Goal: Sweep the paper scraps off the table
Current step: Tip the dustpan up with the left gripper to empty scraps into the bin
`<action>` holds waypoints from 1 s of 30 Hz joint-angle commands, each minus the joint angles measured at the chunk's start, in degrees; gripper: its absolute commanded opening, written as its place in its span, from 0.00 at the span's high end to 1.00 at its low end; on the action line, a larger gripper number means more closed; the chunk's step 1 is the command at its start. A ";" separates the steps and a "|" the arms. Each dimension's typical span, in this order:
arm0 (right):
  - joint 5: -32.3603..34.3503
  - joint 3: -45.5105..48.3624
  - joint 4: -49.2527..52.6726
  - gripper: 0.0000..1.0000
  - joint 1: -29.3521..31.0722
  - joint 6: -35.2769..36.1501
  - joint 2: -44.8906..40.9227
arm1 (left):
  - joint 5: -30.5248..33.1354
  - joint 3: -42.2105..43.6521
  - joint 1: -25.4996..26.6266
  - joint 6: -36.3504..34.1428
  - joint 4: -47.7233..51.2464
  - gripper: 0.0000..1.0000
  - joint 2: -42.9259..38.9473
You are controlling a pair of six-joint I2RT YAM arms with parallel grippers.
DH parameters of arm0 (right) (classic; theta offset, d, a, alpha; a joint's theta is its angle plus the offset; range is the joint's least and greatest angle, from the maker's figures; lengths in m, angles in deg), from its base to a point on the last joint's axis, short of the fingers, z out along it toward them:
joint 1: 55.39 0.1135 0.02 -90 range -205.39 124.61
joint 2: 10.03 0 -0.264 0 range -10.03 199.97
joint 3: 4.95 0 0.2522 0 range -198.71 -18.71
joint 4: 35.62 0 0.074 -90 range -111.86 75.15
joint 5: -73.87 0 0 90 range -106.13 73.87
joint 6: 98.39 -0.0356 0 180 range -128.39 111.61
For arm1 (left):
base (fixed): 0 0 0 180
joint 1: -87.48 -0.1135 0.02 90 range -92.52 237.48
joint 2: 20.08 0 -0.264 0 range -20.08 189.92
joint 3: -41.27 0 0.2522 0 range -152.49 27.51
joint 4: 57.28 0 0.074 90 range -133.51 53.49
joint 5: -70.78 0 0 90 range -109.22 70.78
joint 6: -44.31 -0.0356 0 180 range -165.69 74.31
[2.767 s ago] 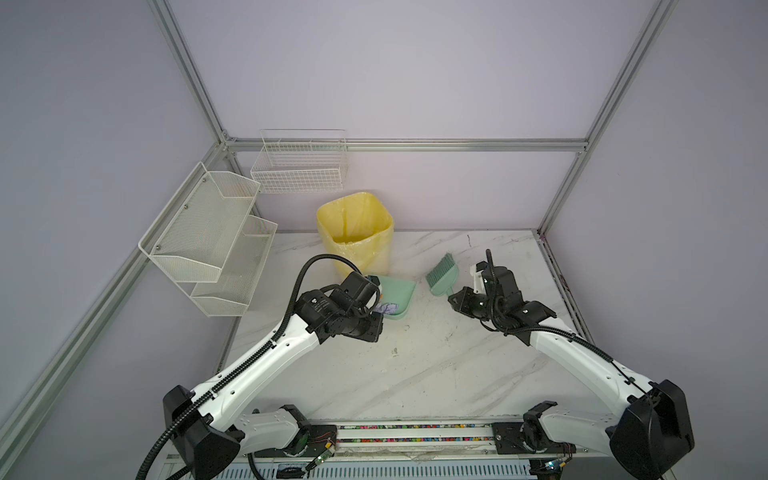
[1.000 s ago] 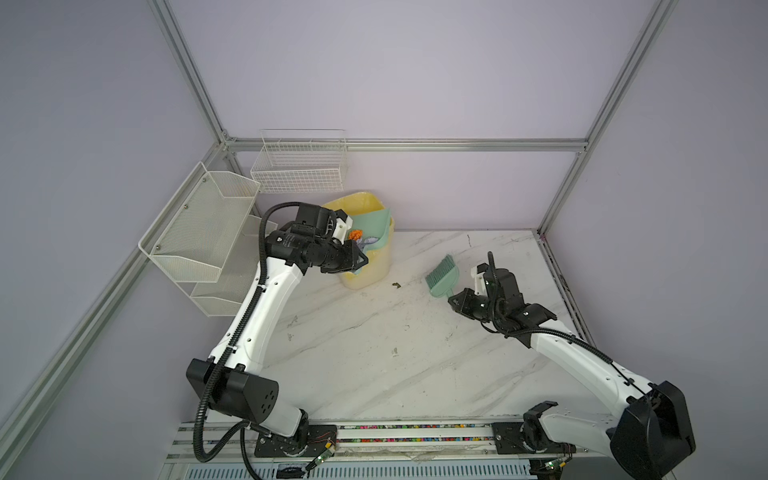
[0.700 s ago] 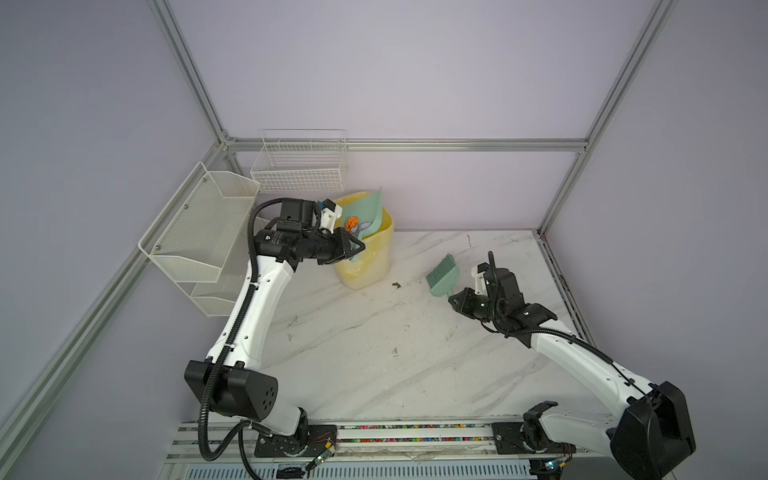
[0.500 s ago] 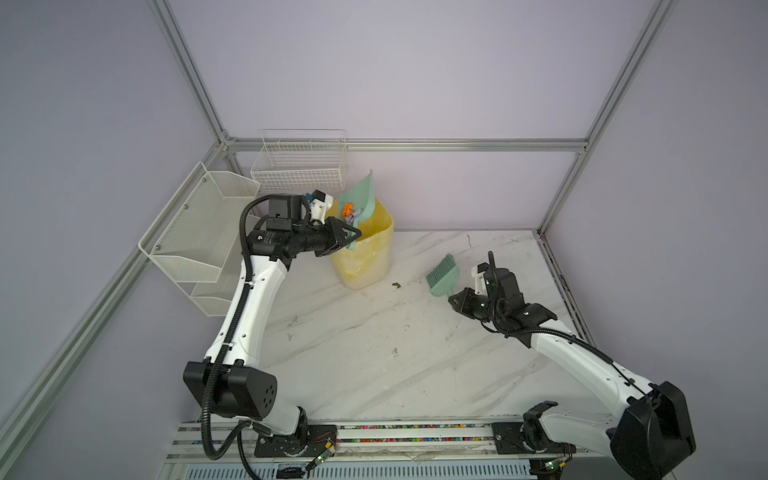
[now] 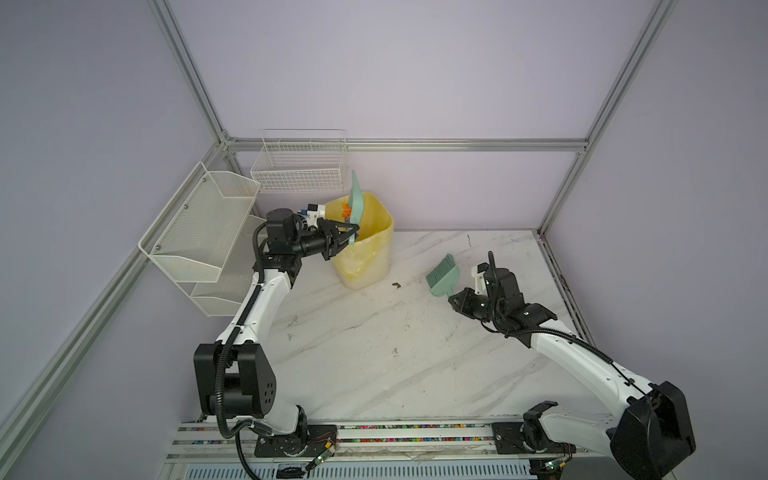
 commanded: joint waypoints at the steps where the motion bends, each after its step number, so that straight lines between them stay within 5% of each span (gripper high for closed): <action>1: -0.28 -1.08 -1.30 1.00 -0.31 0.30 -0.48 | -4.10 4.84 -0.47 19.74 -28.39 0.89 -1.52; 11: -0.27 -1.11 -1.03 1.00 -0.30 -0.34 -1.76 | 2.45 13.00 -0.83 56.86 -74.94 0.89 7.71; 30: -0.35 -0.84 -0.95 1.00 -0.30 -0.88 -2.87 | 1.74 14.09 -0.83 57.43 -76.64 0.89 6.50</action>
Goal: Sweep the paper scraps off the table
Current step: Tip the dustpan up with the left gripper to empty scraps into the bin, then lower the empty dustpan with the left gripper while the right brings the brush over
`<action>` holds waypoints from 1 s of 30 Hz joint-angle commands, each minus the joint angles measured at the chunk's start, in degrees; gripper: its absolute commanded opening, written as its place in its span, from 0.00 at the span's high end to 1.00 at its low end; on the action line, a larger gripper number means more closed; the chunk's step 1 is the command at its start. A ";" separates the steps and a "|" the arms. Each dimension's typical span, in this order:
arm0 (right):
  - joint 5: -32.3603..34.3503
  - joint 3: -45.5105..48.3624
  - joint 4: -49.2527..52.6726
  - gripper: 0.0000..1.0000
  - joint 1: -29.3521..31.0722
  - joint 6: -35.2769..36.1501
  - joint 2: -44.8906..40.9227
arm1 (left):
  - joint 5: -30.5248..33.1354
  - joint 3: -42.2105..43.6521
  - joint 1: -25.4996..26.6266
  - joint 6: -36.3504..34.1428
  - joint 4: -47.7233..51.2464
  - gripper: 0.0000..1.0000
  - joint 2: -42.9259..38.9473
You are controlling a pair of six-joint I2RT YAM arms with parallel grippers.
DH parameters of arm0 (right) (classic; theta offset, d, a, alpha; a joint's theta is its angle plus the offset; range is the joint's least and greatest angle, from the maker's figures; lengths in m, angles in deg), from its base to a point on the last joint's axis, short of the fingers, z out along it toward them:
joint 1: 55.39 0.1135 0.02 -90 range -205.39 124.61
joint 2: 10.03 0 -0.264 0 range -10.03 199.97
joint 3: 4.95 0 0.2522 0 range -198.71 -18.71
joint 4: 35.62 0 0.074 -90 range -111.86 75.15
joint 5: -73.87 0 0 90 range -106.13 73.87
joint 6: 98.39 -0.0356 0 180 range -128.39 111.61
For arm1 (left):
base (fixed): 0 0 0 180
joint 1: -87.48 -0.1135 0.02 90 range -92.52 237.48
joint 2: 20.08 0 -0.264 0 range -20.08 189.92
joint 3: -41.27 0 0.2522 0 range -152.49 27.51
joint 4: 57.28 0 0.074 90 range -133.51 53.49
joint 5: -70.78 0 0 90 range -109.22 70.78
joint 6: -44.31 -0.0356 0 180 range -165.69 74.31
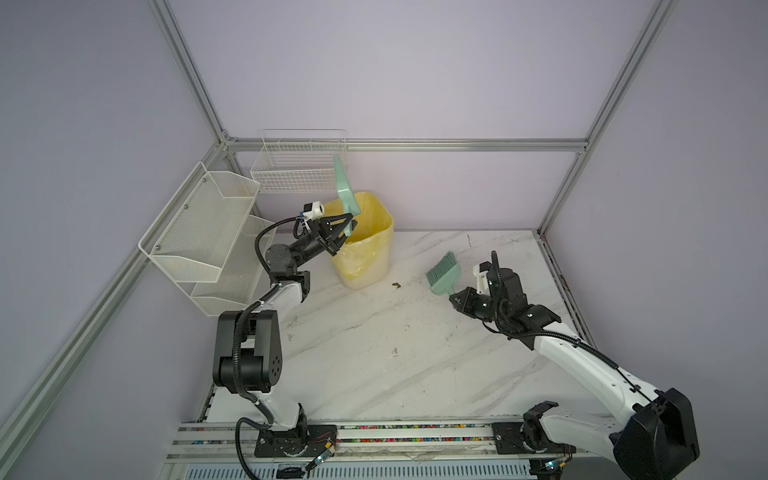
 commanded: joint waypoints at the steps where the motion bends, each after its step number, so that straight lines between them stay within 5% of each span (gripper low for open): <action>1: -0.22 -0.86 -1.10 1.00 -0.27 -0.75 -1.07 | 0.15 1.29 -0.39 13.22 -4.20 0.89 -3.33; 11: 0.54 -0.86 -2.64 1.00 -0.31 -2.49 -1.21 | -3.33 1.61 -0.20 4.97 4.26 0.89 -8.54; 18: 0.63 -0.71 -3.76 1.00 -0.31 -3.92 -1.69 | -6.15 -4.06 1.44 -30.17 50.37 0.88 -20.18; 30: 0.61 -2.04 -3.42 1.00 -3.02 -3.86 -2.70 | 4.49 -18.38 13.10 -66.22 95.94 0.88 -23.94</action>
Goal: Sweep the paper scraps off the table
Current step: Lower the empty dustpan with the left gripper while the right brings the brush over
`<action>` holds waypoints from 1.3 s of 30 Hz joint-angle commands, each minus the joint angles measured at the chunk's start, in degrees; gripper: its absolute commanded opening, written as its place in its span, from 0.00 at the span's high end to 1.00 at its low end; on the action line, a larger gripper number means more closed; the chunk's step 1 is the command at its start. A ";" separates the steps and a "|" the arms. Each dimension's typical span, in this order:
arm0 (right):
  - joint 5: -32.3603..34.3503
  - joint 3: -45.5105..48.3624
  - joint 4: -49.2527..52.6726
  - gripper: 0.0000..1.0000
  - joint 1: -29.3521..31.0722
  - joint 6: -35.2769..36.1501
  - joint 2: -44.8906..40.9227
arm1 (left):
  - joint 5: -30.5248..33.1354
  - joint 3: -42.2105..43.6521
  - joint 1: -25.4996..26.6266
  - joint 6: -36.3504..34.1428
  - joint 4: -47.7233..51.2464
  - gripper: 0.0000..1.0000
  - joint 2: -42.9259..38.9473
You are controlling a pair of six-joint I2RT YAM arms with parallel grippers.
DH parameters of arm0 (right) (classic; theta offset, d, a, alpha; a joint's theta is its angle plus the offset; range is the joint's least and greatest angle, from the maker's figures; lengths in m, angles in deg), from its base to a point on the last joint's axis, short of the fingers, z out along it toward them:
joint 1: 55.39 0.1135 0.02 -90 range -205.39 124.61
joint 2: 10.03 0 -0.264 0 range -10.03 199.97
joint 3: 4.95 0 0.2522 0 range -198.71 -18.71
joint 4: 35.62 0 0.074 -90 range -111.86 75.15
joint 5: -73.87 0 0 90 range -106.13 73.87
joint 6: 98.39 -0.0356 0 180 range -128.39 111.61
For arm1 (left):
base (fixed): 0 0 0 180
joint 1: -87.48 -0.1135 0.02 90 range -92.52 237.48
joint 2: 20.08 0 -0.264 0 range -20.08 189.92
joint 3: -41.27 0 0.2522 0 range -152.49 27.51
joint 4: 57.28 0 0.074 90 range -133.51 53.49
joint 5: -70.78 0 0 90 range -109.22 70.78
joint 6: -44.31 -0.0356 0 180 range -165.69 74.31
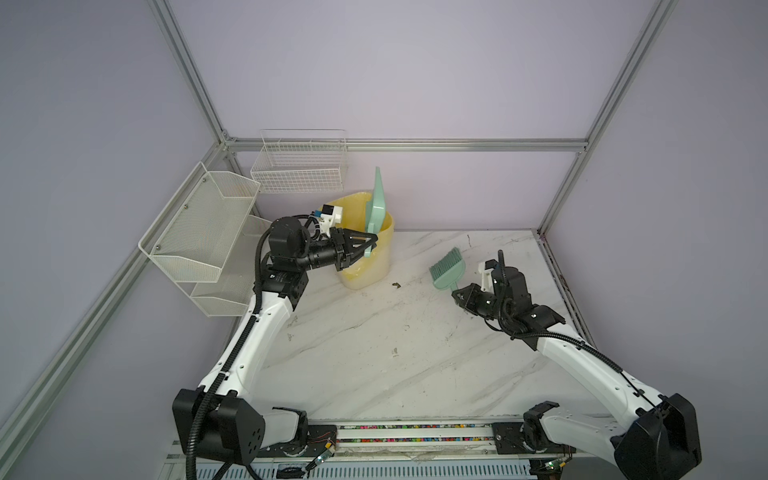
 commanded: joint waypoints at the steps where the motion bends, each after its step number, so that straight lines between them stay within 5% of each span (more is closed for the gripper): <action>1: 0.20 -2.00 -2.05 1.00 -1.65 -0.64 -1.59 | 5.13 -7.80 3.51 -14.91 15.51 0.88 -1.59; 24: -5.38 -0.95 -1.53 1.00 -13.95 0.04 -7.54 | 38.12 -23.30 26.48 -40.23 45.26 0.88 11.61; 39: -5.41 -1.70 -3.17 1.00 -15.31 2.73 -7.75 | 49.43 -26.15 31.18 -45.13 47.55 0.89 22.19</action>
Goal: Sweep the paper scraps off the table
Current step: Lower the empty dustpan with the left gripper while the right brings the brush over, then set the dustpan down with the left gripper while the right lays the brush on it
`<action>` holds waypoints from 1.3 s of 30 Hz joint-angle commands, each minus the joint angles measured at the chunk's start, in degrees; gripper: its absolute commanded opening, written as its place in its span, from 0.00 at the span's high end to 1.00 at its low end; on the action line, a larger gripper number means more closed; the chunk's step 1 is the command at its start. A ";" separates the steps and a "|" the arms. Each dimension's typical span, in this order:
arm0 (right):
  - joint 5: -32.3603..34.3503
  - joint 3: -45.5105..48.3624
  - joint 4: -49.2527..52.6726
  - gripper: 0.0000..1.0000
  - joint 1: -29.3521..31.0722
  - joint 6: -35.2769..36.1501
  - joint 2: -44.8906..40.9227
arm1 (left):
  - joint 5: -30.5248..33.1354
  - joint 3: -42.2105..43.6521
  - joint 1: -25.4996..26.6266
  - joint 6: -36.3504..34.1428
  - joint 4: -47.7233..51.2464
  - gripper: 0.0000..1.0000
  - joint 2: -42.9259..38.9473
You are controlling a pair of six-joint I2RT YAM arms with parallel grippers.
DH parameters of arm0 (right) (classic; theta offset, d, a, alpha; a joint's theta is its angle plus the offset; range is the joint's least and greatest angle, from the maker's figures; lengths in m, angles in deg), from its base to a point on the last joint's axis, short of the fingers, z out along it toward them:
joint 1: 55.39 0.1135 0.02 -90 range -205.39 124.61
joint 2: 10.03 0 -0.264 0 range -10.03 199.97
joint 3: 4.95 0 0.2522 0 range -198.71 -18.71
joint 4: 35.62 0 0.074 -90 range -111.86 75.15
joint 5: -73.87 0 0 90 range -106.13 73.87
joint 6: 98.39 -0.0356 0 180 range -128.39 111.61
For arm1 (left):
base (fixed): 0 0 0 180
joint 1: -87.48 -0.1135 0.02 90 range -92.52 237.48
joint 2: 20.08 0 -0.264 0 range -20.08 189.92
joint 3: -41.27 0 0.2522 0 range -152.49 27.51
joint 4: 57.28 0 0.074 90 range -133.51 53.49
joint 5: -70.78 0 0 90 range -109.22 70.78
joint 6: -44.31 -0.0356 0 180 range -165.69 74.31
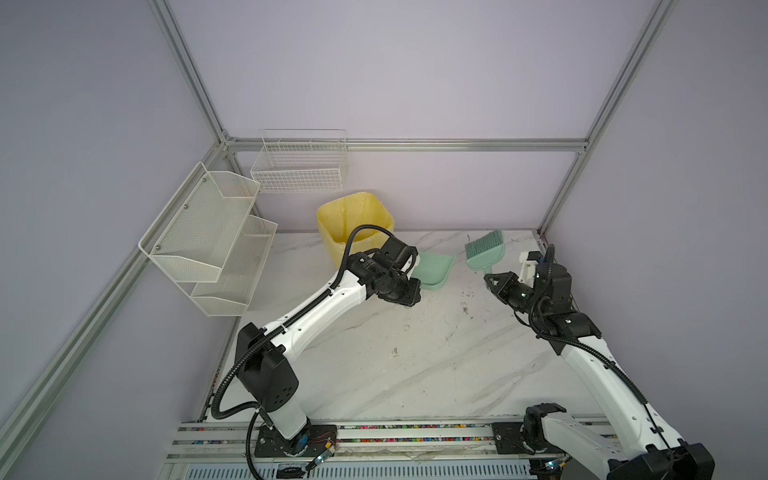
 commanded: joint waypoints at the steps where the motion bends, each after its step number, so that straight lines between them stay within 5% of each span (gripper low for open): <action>1: -0.90 -1.66 -3.24 1.00 -0.34 1.55 0.85 | 3.50 -5.88 0.66 -2.81 -0.60 0.89 1.02; 16: -8.64 2.05 -12.66 1.00 -0.32 2.01 5.64 | 8.06 -12.06 1.23 -8.31 -0.85 0.91 14.26; 39: -17.83 5.99 -28.36 1.00 -0.28 -1.35 25.72 | 8.60 -22.18 -0.11 -13.40 -1.57 0.91 30.31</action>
